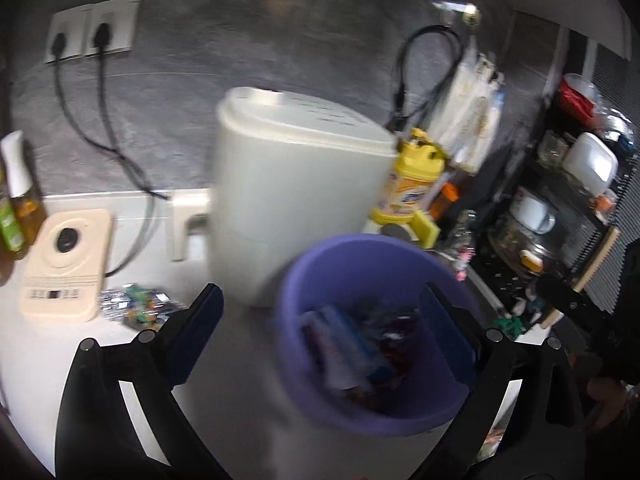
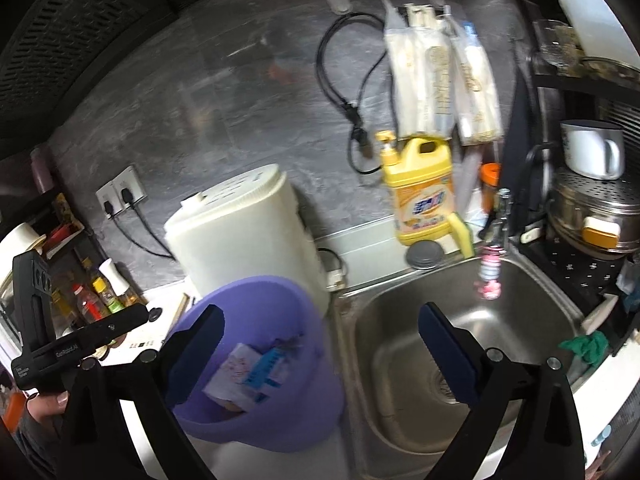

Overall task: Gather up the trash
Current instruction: 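Move both tools back over the last foil ball and snack wrapper, then grasp the foil ball with the left gripper while the right grasps the snack wrapper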

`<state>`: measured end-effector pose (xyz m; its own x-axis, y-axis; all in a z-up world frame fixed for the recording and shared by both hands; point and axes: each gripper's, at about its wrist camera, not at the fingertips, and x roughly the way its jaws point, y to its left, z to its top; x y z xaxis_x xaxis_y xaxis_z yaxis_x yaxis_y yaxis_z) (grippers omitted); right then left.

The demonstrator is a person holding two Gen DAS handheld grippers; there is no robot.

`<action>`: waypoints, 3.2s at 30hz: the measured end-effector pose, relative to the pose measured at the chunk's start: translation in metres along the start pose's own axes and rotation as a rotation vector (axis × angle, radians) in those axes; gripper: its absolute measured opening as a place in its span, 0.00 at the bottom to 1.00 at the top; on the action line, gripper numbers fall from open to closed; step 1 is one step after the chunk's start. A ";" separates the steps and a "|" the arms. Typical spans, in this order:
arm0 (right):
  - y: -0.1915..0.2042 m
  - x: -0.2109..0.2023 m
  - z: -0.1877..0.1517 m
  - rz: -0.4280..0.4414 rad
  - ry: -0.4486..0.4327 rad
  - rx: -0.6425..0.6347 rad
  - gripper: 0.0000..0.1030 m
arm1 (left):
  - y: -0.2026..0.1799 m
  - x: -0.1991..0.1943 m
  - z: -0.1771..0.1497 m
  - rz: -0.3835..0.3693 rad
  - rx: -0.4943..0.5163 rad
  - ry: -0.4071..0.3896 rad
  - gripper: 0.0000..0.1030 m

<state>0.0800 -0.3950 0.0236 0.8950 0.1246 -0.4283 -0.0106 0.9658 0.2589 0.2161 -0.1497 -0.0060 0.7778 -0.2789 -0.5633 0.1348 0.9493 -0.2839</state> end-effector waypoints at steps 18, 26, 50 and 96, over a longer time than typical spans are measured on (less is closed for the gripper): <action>0.127 0.035 -0.027 0.135 0.070 -0.109 0.92 | 0.130 -0.049 -0.018 0.117 -0.121 0.006 0.94; 0.202 0.054 -0.045 0.193 0.103 -0.190 0.81 | 0.180 -0.056 -0.020 0.116 -0.118 0.032 0.94; 0.275 0.191 -0.112 0.141 0.383 -0.317 0.47 | 0.263 0.027 -0.018 -0.003 -0.049 0.161 0.52; 0.237 0.249 -0.126 0.066 0.433 -0.240 0.09 | 0.220 0.104 -0.015 -0.008 0.117 0.260 0.41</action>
<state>0.2442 -0.1065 -0.1304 0.6219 0.2212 -0.7512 -0.2088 0.9714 0.1132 0.3179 0.0278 -0.1387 0.5946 -0.3000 -0.7459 0.2223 0.9529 -0.2061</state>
